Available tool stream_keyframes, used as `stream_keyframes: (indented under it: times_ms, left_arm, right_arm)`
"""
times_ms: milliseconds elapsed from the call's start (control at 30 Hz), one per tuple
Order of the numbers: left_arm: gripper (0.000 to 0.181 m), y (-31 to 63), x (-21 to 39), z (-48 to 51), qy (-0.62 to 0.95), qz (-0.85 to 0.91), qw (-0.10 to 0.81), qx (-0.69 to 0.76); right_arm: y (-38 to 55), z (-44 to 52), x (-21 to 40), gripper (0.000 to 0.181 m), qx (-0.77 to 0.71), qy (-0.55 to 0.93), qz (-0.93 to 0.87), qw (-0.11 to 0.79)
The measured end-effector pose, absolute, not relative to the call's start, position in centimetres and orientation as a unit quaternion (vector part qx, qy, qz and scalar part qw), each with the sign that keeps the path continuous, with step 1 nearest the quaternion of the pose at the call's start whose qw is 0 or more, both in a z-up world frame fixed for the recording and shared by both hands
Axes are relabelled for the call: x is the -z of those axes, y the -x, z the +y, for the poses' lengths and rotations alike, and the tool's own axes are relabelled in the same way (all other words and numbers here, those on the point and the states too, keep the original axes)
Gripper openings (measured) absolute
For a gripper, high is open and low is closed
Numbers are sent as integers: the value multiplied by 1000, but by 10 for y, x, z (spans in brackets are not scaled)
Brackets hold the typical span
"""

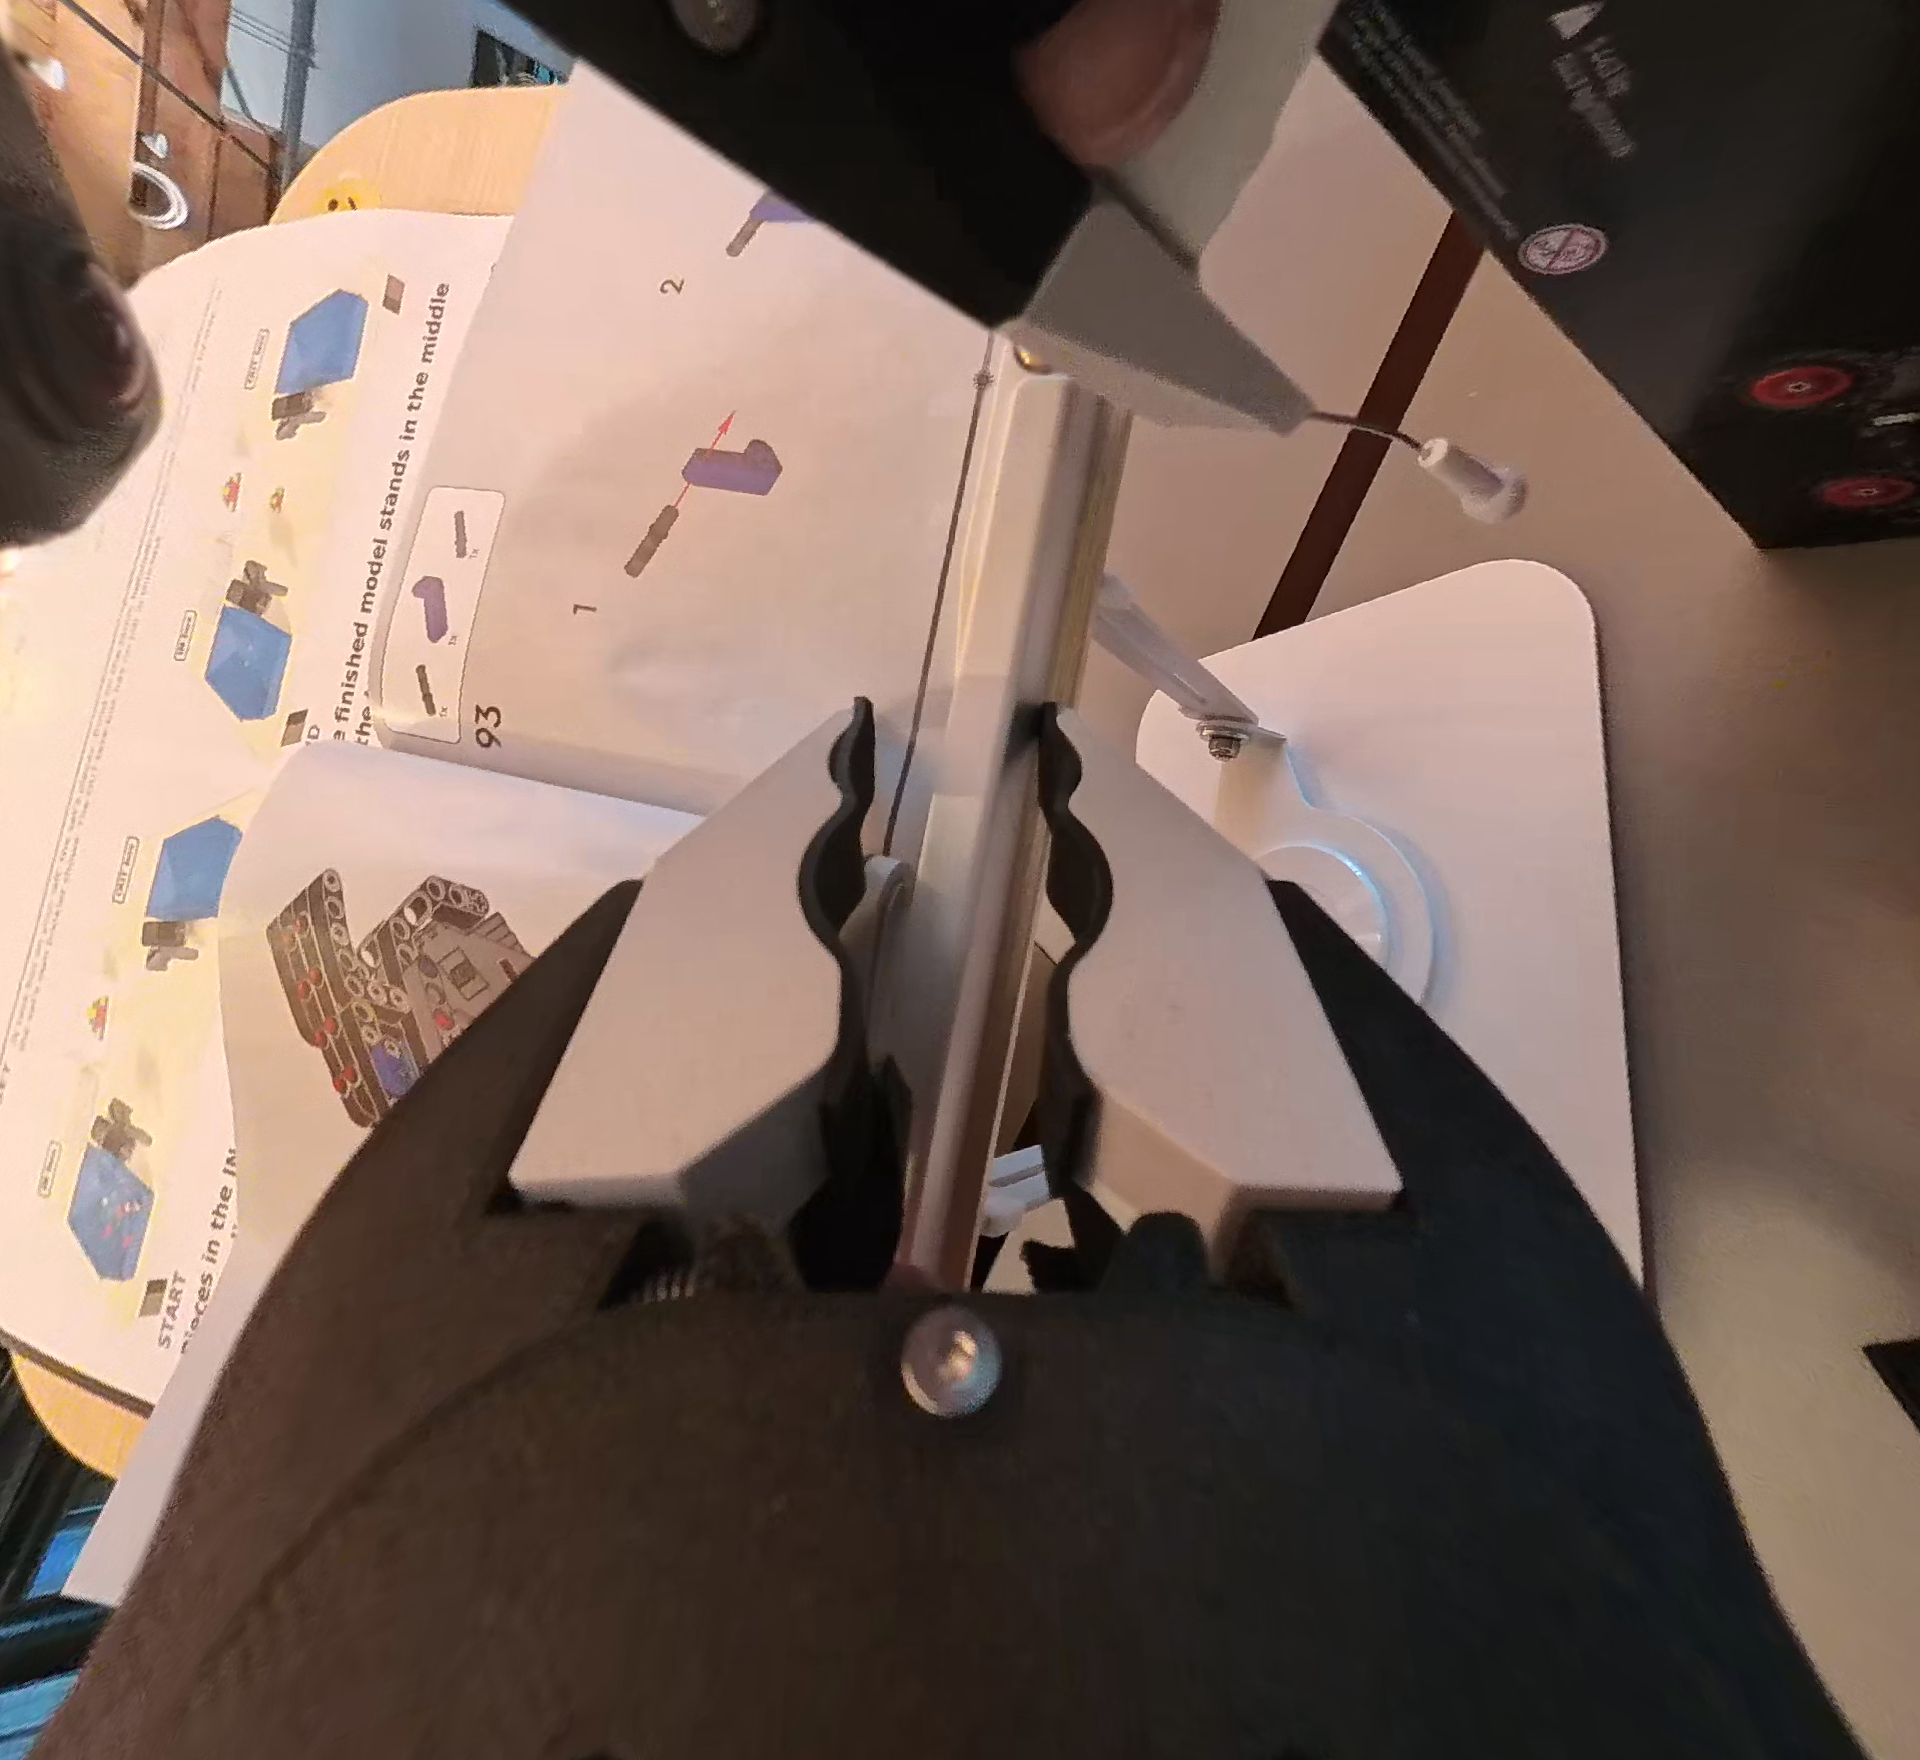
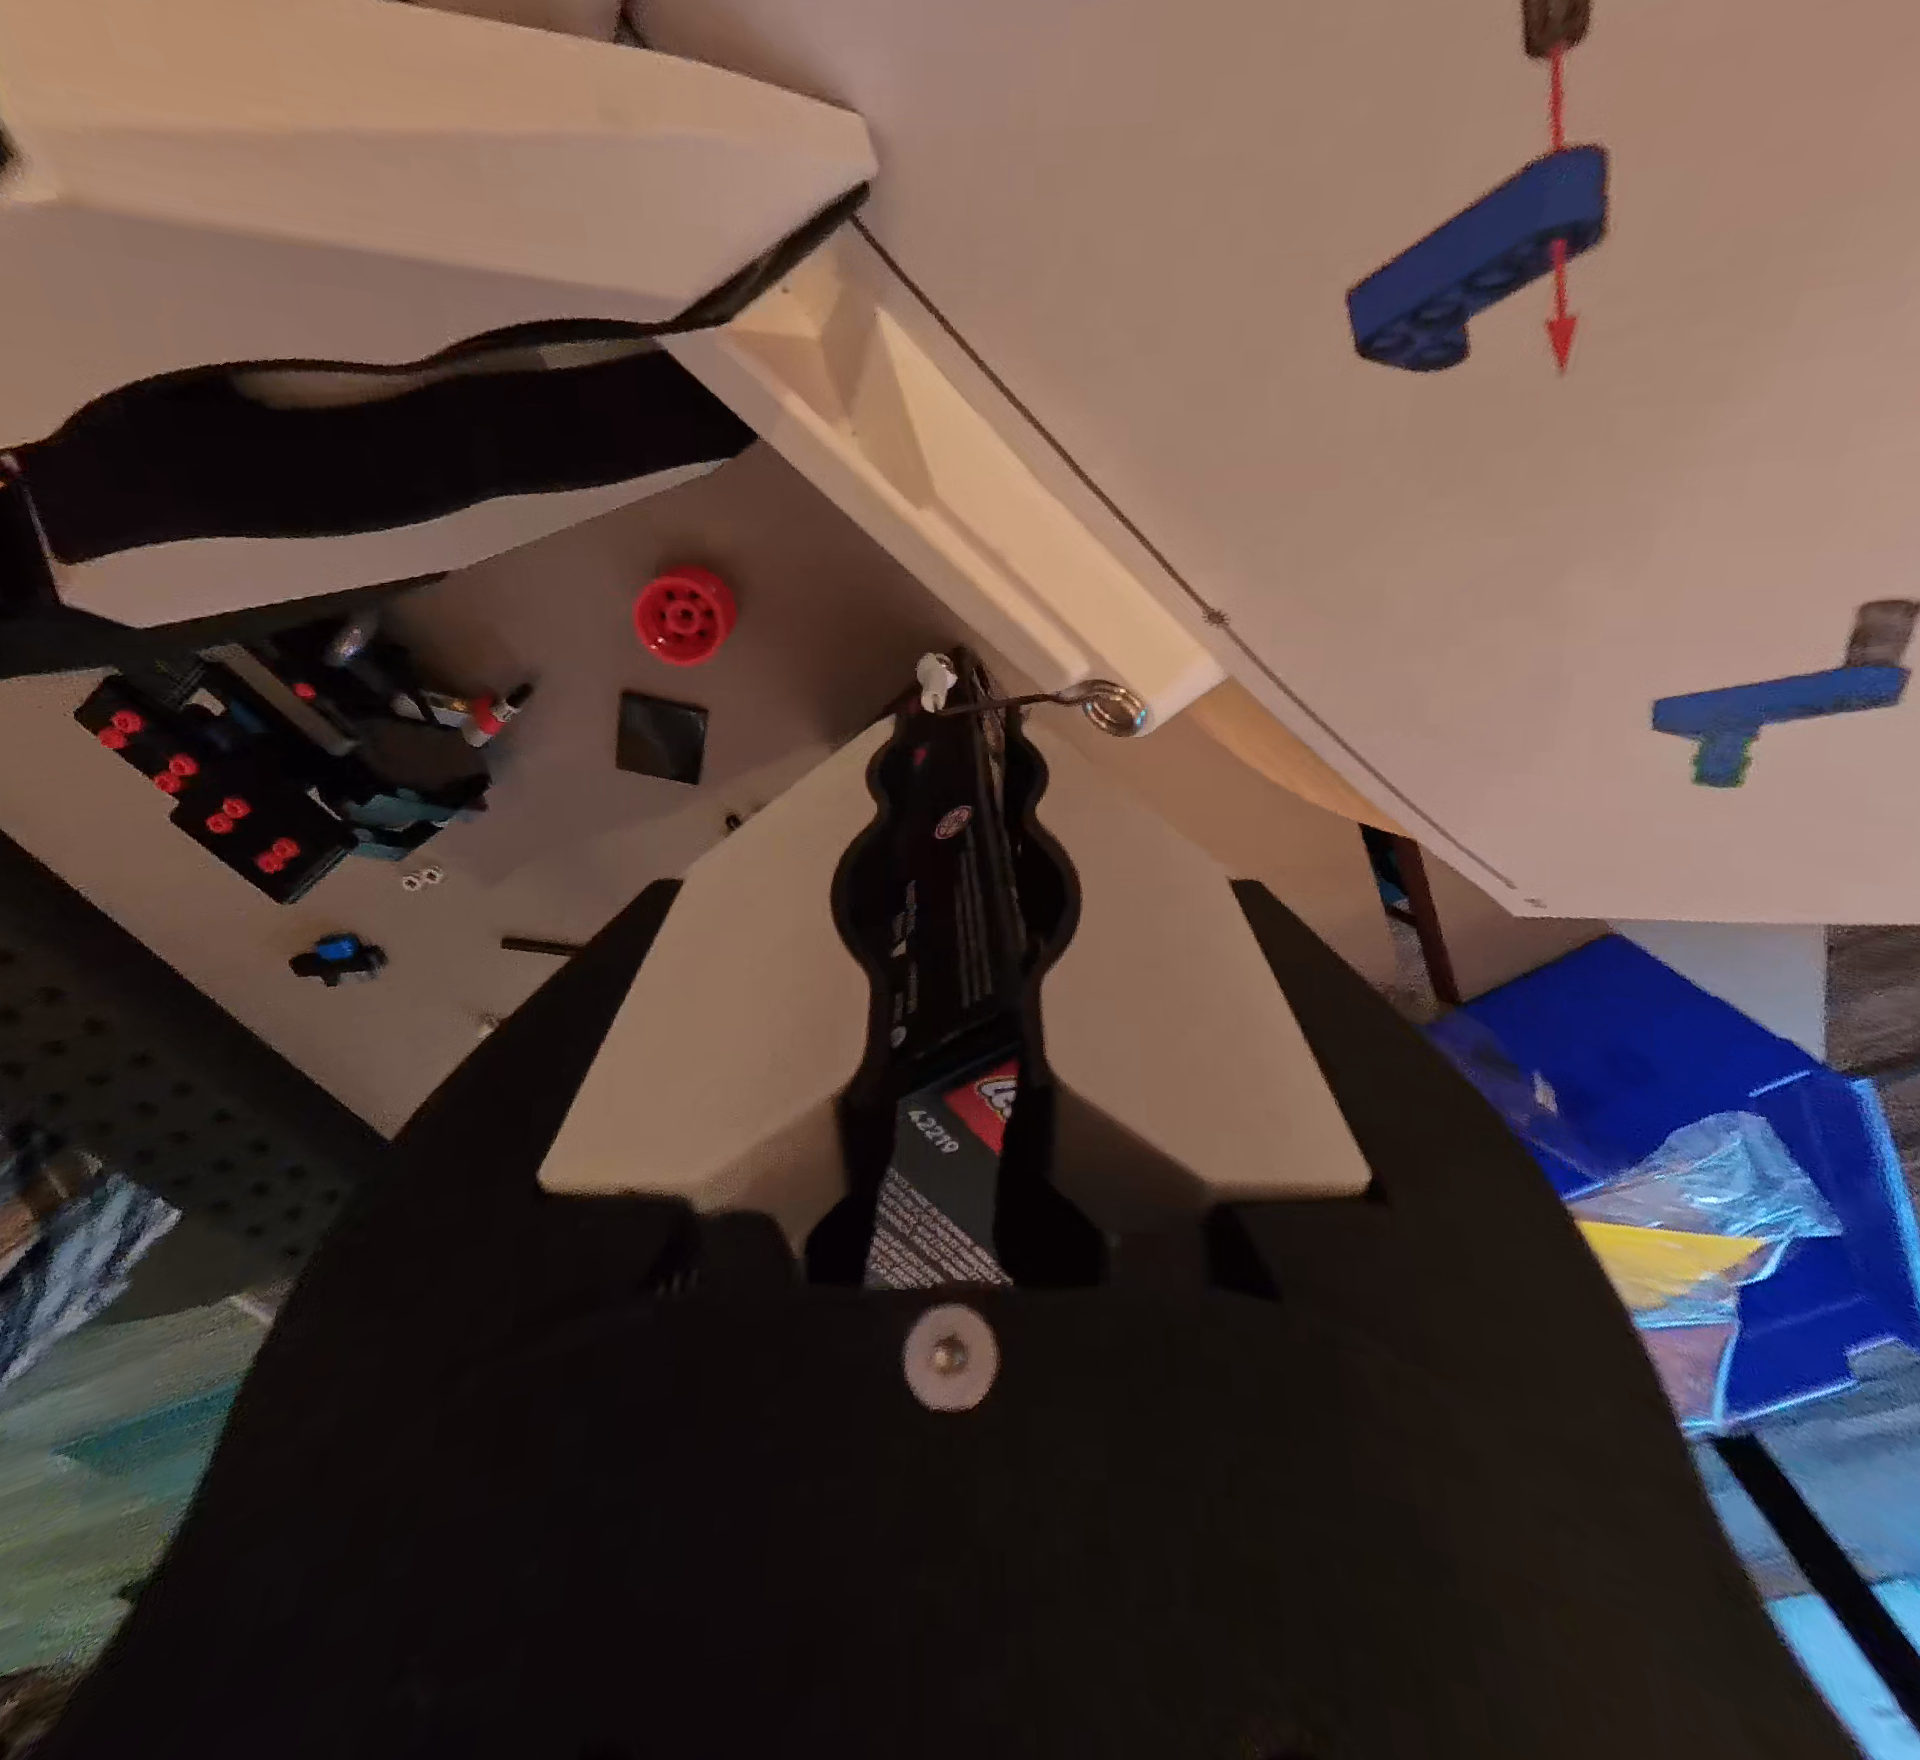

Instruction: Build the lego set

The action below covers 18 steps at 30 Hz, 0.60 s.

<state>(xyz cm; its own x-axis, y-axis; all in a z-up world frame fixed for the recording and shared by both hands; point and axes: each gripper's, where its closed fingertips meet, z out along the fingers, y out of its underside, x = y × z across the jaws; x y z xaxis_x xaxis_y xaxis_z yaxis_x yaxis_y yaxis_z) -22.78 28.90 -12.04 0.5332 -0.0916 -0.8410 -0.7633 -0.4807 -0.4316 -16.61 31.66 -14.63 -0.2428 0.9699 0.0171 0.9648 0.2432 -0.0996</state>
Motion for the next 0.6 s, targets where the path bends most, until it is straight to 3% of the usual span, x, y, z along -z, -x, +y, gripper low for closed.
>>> stream_keyframes:
  times_ms: [67, 133, 200, 233, 600]
  left_arm:
    - [29, 228, 120, 289, 765, 280, 426, -393]
    - [29, 228, 120, 289, 766, 279, 426, -391]
    - [29, 228, 119, 289, 766, 278, 427, -392]
    - [29, 229, 119, 289, 767, 277, 427, -392]
    - [22, 229, 121, 289, 765, 283, 426, -391]
  right_arm:
    - [165, 322, 151, 31, -23, 629, -776, 40]
    - [166, 323, 158, 33, -22, 638, -768, 46]
    - [169, 324, 166, 6, -17, 634, -771, 58]
    - [170, 326, 169, 3, -14, 636, -769, 65]
    - [156, 347, 156, 0, 57, 631, -771, 70]
